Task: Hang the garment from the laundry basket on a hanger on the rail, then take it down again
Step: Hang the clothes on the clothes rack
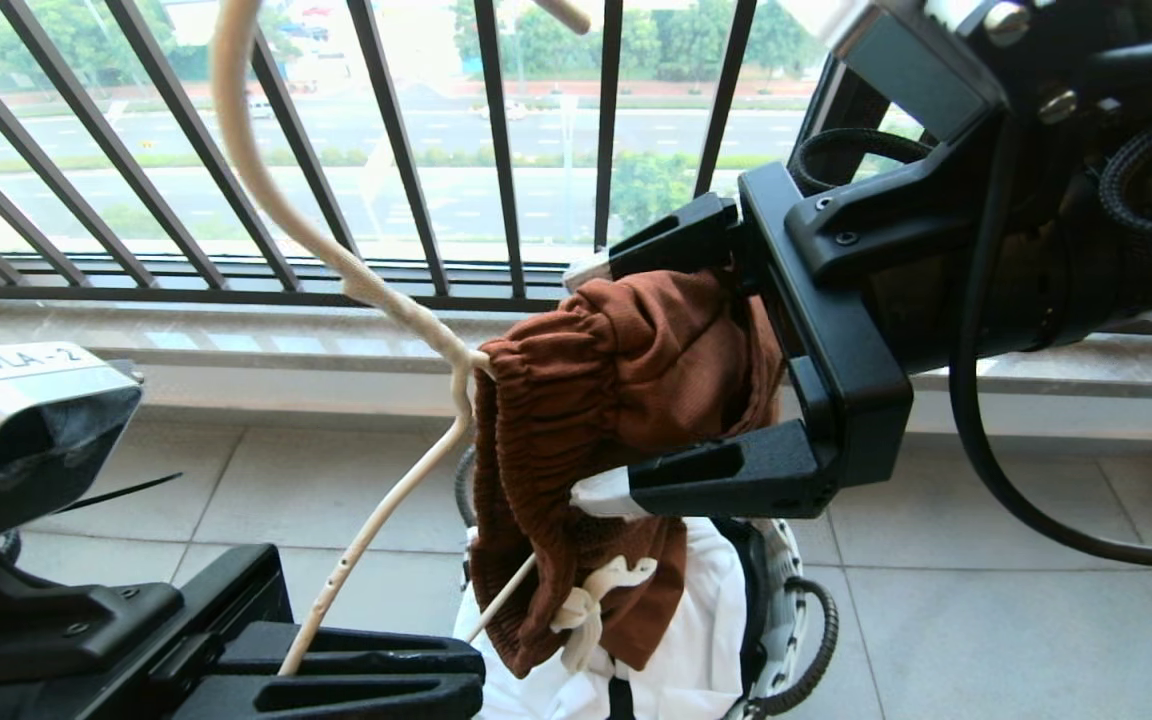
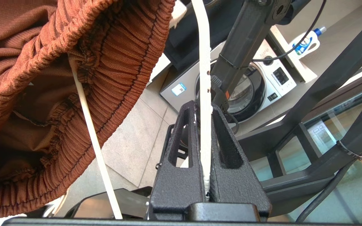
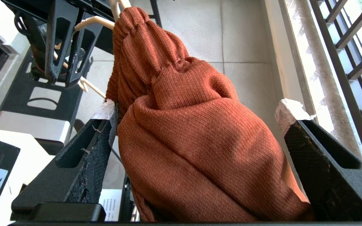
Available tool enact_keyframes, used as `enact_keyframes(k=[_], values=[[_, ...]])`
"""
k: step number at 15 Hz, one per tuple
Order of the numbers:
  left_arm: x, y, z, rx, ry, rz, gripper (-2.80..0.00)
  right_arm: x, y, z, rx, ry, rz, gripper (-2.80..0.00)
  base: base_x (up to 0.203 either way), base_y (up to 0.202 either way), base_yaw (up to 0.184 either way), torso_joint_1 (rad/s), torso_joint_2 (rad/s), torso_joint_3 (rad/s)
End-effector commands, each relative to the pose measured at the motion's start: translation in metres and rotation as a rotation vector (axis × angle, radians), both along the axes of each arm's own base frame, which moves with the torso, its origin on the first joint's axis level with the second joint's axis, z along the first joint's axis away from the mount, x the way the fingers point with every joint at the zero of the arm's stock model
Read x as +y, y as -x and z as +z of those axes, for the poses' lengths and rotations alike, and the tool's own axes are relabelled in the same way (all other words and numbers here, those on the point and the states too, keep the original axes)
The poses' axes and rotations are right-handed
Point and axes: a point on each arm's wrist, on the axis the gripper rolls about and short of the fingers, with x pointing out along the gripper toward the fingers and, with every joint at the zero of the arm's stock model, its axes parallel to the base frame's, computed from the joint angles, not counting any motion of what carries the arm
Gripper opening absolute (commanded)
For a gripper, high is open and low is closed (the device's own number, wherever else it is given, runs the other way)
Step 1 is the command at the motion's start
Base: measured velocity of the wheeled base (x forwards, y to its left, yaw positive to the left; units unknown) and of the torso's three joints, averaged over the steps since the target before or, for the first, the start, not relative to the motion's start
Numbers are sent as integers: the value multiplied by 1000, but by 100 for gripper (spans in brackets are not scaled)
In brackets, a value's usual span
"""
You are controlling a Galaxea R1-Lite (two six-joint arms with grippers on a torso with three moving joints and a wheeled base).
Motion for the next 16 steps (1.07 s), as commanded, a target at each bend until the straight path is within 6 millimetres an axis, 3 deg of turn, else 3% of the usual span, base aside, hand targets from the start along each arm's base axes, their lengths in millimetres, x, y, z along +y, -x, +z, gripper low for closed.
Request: enact_keyframes(k=[1, 14, 15, 16], values=[[1, 1, 2, -11, 10, -4, -280, 2, -1, -2, 2, 6, 8, -280, 0, 0, 0, 0, 0, 0], [3, 3, 3, -23, 16, -2, -280, 2, 6, 1, -7, 0, 23, -280, 0, 0, 0, 0, 0, 0], [3, 3, 3, -21, 14, 0, 0, 2, 6, 1, -7, 0, 23, -280, 0, 0, 0, 0, 0, 0], [2, 2, 2, -20, 13, 0, 0, 1, 7, 1, -6, 0, 23, -280, 0, 0, 0, 0, 0, 0]])
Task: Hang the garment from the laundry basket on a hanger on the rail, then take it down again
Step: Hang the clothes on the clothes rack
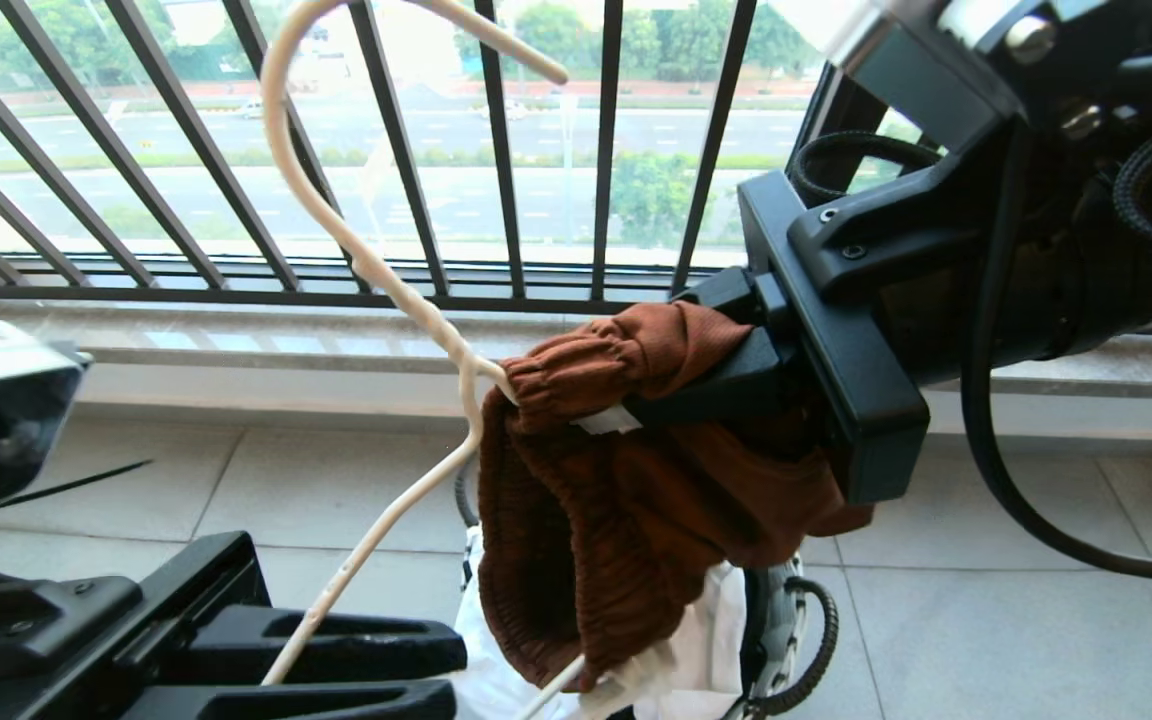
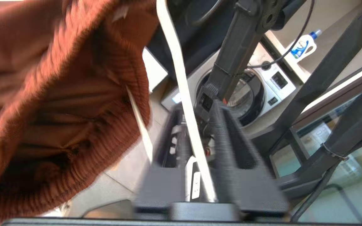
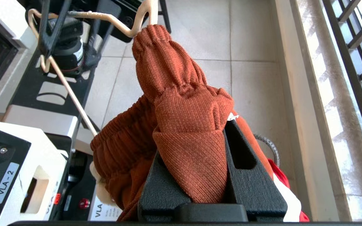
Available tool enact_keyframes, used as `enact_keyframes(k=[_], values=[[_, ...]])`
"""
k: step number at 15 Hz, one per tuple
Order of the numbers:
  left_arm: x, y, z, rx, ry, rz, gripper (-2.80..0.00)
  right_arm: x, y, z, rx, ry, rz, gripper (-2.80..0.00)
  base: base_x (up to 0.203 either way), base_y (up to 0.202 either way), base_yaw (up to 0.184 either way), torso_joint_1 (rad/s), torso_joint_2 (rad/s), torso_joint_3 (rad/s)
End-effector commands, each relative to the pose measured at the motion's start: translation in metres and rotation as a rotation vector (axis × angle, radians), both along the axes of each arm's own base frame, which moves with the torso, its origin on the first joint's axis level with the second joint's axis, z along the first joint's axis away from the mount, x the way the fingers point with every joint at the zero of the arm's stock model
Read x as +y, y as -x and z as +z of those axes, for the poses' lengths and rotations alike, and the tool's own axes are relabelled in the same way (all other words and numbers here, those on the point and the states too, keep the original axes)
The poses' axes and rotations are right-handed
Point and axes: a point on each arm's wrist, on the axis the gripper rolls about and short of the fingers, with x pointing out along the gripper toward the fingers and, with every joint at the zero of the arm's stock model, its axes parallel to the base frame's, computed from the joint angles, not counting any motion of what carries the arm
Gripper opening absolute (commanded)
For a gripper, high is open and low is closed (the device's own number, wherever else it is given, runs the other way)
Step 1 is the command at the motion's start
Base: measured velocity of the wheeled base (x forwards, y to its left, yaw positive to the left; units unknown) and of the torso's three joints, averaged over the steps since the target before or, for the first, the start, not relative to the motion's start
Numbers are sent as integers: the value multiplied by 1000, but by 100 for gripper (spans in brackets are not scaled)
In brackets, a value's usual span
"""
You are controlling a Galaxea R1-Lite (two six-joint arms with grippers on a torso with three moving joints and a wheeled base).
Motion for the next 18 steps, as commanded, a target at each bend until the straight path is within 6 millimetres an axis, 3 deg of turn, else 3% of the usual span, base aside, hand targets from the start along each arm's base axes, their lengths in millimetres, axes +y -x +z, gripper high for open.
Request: enact_keyframes(k=[1, 7, 13, 16, 17, 18], values=[[-1, -1, -3, 15, -15, -3, 0, -2, 2, 1, -8, -4, 5, -280, 0, 0, 0, 0, 0, 0], [8, -6, 8, -24, 17, 71, 0, -11, 5, 1, -6, -3, -11, -280, 0, 0, 0, 0, 0, 0], [35, 15, 58, -108, 117, 234, 0, -53, -18, 2, -8, -11, -186, -280, 0, 0, 0, 0, 0, 0], [39, 15, 71, -73, 124, 349, 0, -57, -20, 2, 1, -11, -209, -280, 0, 0, 0, 0, 0, 0], [43, 15, 74, -79, 128, 381, -280, -57, -20, 3, 2, -14, -213, -280, 0, 0, 0, 0, 0, 0], [46, 15, 77, -85, 132, 406, -280, -58, -20, 4, 1, -16, -216, -280, 0, 0, 0, 0, 0, 0]])
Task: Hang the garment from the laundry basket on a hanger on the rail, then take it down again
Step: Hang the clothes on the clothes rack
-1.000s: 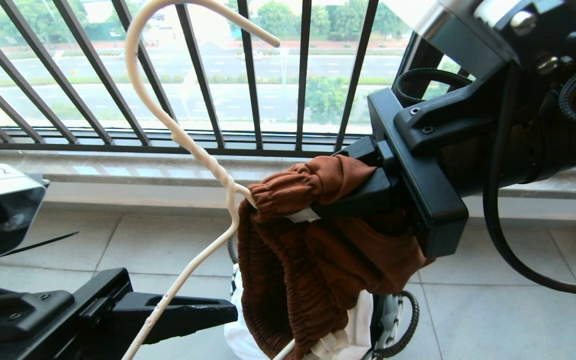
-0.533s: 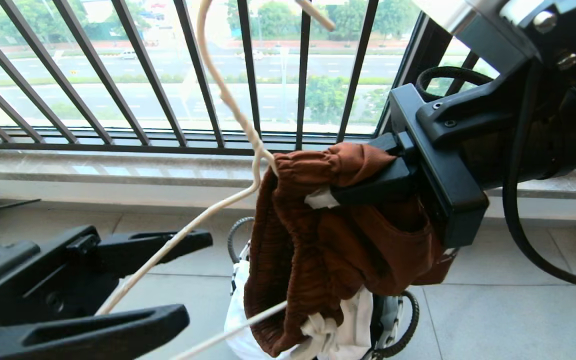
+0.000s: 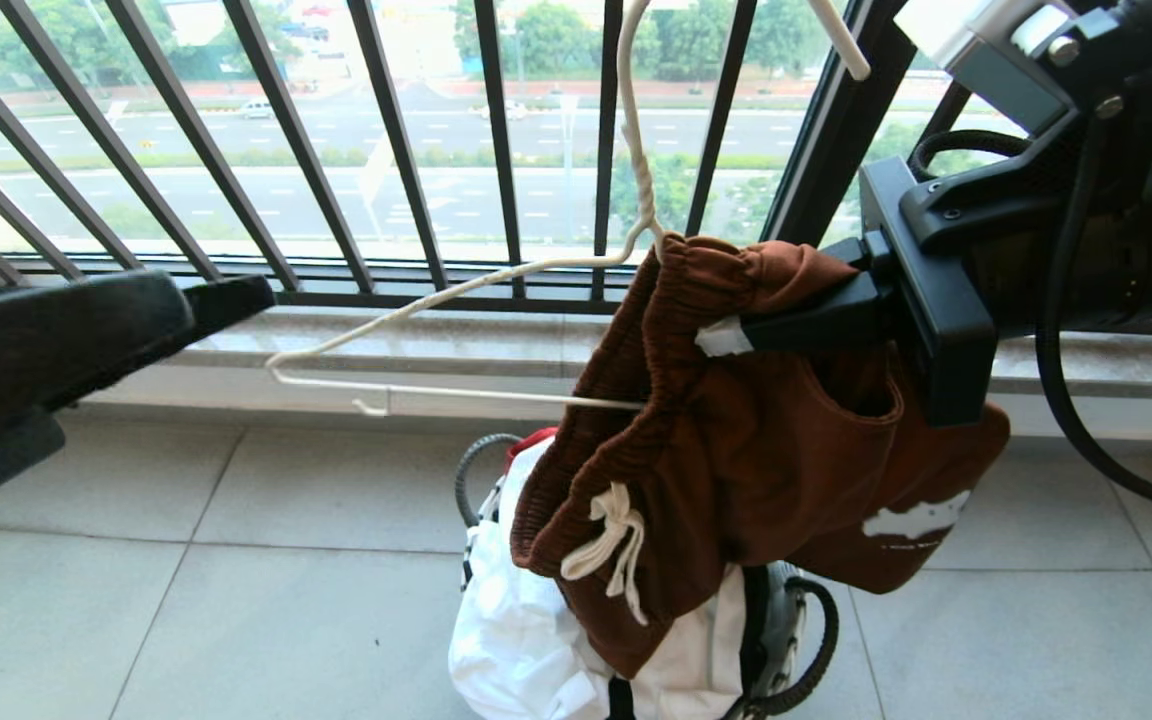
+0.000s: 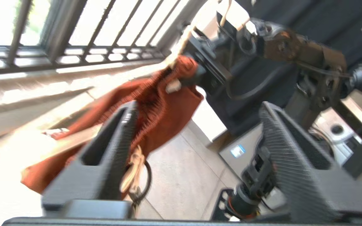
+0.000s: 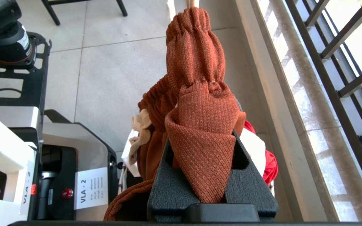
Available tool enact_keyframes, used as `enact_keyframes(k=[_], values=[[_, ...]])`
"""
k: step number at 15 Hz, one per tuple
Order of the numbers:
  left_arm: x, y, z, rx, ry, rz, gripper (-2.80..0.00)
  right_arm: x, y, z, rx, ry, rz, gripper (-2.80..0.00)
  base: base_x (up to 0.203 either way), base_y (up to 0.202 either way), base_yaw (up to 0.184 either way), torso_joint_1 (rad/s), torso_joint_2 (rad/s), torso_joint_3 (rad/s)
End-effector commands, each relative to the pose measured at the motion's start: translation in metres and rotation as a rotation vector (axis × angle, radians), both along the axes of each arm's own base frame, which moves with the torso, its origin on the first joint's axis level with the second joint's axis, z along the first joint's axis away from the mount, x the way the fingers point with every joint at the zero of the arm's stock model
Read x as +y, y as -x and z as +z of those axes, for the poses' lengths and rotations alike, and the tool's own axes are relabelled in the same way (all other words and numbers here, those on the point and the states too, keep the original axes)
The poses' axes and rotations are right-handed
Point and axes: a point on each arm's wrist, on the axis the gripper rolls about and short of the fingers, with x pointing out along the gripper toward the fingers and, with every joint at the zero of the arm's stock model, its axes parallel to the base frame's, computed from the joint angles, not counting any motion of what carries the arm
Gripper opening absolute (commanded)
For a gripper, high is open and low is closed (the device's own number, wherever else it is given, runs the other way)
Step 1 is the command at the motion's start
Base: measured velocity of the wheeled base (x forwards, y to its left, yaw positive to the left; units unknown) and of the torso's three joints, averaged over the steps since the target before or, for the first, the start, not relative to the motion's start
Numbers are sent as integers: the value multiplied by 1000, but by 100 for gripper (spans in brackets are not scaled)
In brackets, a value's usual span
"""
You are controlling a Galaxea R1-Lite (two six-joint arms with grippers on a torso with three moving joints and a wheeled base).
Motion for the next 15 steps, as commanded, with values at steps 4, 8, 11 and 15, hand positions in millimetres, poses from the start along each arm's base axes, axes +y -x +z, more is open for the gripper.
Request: enact_keyframes(k=[4, 8, 11, 15], values=[[12, 7, 19, 48, -26, 72, -280, -6, -3, 5, -9, -6, -57, -280, 0, 0, 0, 0, 0, 0], [11, 5, 28, 303, -179, 68, -280, -8, -5, 15, -18, -30, -104, -280, 0, 0, 0, 0, 0, 0], [-2, -17, 24, 482, -285, 56, -280, -7, -7, 19, -17, -45, -114, -280, 0, 0, 0, 0, 0, 0], [-29, -50, -2, 628, -394, 33, -280, -6, -9, 24, -32, -74, -123, -280, 0, 0, 0, 0, 0, 0]])
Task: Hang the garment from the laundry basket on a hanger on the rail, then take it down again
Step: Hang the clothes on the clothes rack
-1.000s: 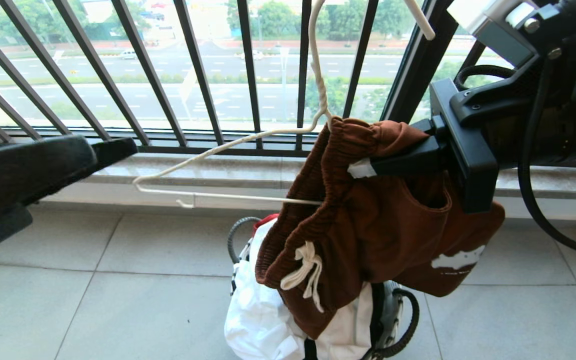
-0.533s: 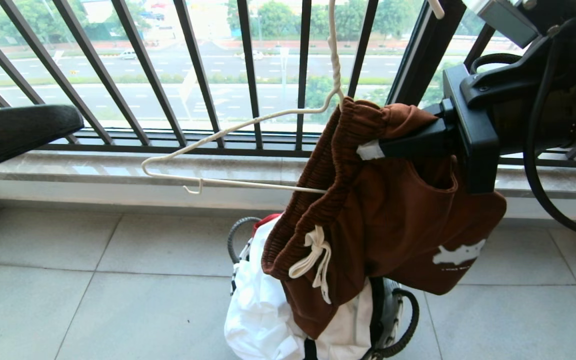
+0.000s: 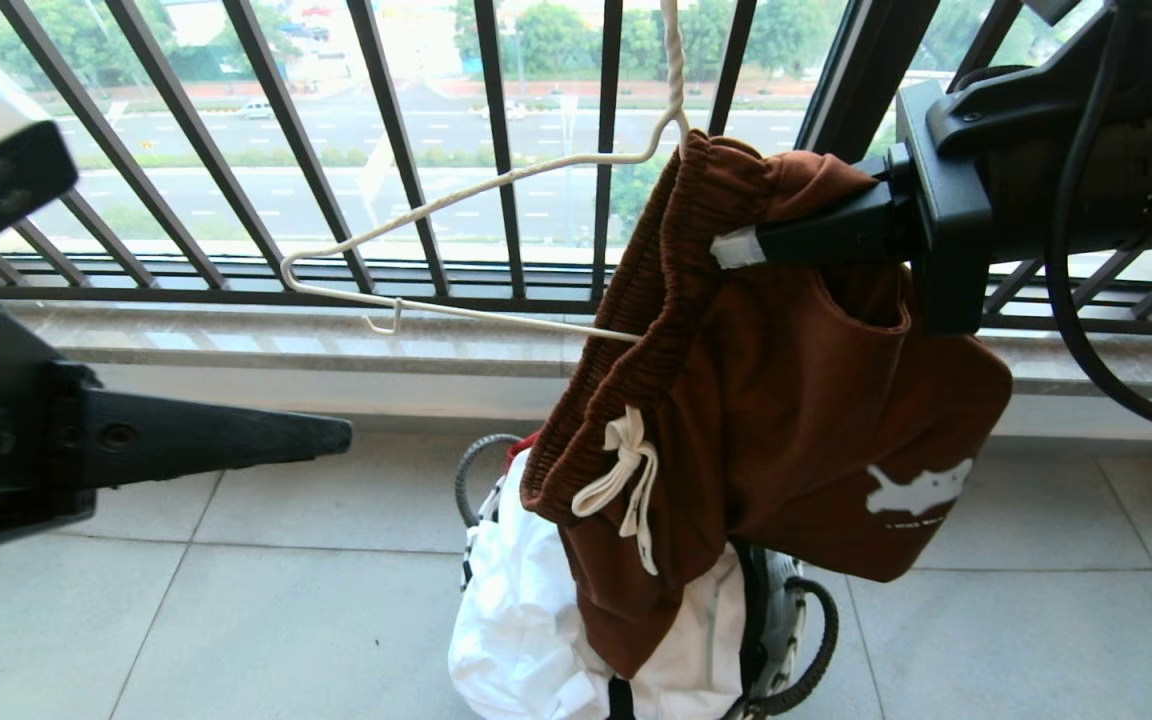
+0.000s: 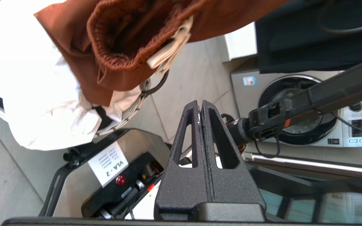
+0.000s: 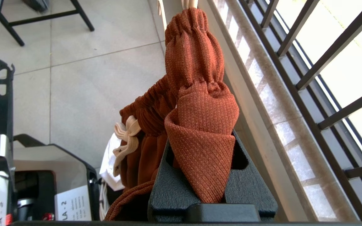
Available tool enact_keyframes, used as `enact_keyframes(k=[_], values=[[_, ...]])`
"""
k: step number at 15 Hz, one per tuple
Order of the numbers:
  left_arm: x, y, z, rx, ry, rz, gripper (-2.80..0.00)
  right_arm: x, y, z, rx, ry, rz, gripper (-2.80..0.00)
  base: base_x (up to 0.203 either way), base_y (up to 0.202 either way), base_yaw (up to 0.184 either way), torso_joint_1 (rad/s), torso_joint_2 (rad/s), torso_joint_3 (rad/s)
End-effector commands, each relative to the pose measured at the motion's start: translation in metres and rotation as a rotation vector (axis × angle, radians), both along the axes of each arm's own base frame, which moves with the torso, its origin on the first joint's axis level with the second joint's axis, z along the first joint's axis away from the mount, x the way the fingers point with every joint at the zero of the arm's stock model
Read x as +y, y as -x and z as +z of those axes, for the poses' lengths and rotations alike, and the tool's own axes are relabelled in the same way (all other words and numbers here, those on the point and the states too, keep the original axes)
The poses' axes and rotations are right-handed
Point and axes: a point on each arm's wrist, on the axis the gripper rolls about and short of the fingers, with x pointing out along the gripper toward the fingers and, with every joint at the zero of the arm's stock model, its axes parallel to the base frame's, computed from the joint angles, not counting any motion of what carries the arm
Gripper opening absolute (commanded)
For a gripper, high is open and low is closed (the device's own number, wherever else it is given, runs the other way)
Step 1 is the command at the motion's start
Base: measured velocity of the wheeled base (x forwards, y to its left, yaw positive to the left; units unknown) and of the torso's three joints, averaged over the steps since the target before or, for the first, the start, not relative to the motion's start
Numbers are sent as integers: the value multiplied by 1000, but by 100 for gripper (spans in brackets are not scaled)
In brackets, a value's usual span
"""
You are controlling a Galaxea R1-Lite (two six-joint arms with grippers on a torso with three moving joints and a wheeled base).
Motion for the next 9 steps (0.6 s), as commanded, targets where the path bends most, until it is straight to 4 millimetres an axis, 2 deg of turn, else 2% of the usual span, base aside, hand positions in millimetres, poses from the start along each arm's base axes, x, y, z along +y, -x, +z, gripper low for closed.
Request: enact_keyframes(k=[1, 3, 6, 7, 9], values=[[-23, -33, -25, 123, -80, -4, -280, 1, -2, 1, -14, -13, 0, -280, 0, 0, 0, 0, 0, 0], [-33, -47, -40, 179, -119, -6, -280, 2, -3, 4, -29, -33, -2, -280, 0, 0, 0, 0, 0, 0], [-41, -59, -54, 122, -79, -2, -280, 2, -3, 6, -16, -56, -8, -280, 0, 0, 0, 0, 0, 0], [-45, -66, -60, 131, -75, 13, 0, 2, -3, 6, -10, -59, -8, -280, 0, 0, 0, 0, 0, 0], [-47, -72, -64, 136, -89, 60, 0, 2, -3, 6, -9, -60, -9, -280, 0, 0, 0, 0, 0, 0]])
